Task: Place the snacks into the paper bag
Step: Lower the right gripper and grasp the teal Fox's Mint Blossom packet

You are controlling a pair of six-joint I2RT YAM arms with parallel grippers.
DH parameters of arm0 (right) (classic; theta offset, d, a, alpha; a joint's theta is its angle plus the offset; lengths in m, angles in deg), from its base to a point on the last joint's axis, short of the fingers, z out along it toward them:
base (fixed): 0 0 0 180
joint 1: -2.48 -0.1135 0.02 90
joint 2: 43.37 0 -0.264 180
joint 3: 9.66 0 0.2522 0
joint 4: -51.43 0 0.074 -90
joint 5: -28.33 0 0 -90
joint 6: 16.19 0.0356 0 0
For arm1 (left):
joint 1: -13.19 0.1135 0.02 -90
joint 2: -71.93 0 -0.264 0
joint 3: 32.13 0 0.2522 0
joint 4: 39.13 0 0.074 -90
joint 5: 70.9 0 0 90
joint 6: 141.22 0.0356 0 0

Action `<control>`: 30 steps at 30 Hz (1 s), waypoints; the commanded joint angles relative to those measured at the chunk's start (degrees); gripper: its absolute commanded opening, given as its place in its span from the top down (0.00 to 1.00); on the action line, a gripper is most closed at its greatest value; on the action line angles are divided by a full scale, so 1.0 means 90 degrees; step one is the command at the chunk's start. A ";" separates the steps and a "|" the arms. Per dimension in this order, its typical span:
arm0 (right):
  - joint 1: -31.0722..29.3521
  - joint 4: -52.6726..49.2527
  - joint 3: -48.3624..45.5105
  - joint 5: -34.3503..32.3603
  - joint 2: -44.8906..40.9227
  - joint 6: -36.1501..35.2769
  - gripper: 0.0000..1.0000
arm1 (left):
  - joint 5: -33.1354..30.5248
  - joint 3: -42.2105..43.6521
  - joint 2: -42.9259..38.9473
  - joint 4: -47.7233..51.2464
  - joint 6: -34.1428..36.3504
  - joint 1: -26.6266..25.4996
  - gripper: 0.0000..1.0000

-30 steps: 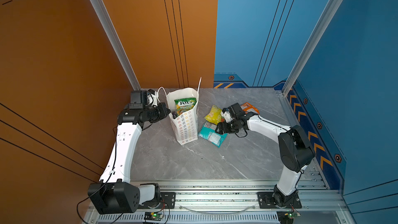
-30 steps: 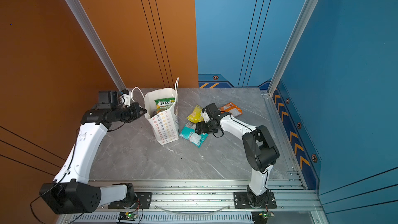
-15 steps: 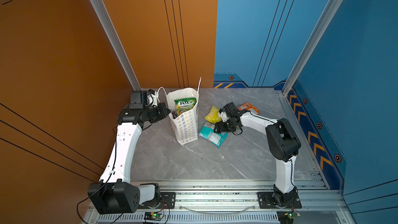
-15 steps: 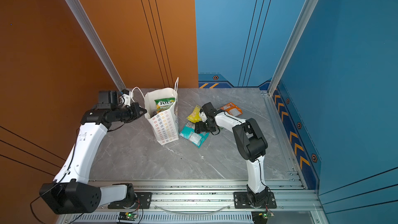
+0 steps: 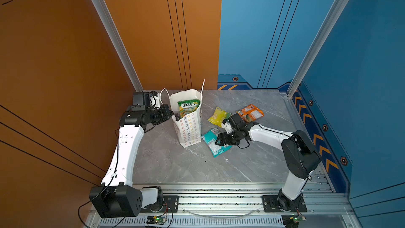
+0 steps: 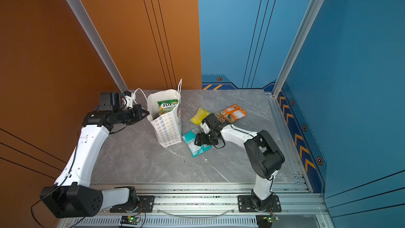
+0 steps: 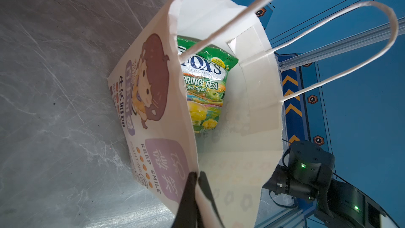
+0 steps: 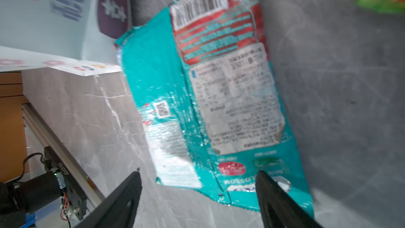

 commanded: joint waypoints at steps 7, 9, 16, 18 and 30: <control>0.0540 -0.0095 0.0191 0.0068 0.0061 -0.0215 0.17 | 0.0176 -0.0081 -0.0156 0.0003 -0.0001 0.0008 1.00; 0.0595 0.0004 0.0188 0.0348 0.0263 -0.0261 0.17 | 0.0195 -0.0062 -0.0153 0.0003 -0.0001 0.0015 0.99; 0.0588 0.0596 -0.0097 0.0925 0.0621 -0.0024 0.18 | 0.0176 -0.0071 -0.0149 0.0005 -0.0001 0.0015 0.99; 0.0570 0.0903 -0.0256 0.1071 0.0612 0.0180 0.18 | 0.0176 -0.0081 -0.0143 0.0002 -0.0001 0.0015 0.99; 0.0326 0.2836 -0.0831 0.1853 0.0695 0.1598 0.25 | 0.0191 -0.0120 -0.0129 -0.0003 -0.0001 0.0015 0.99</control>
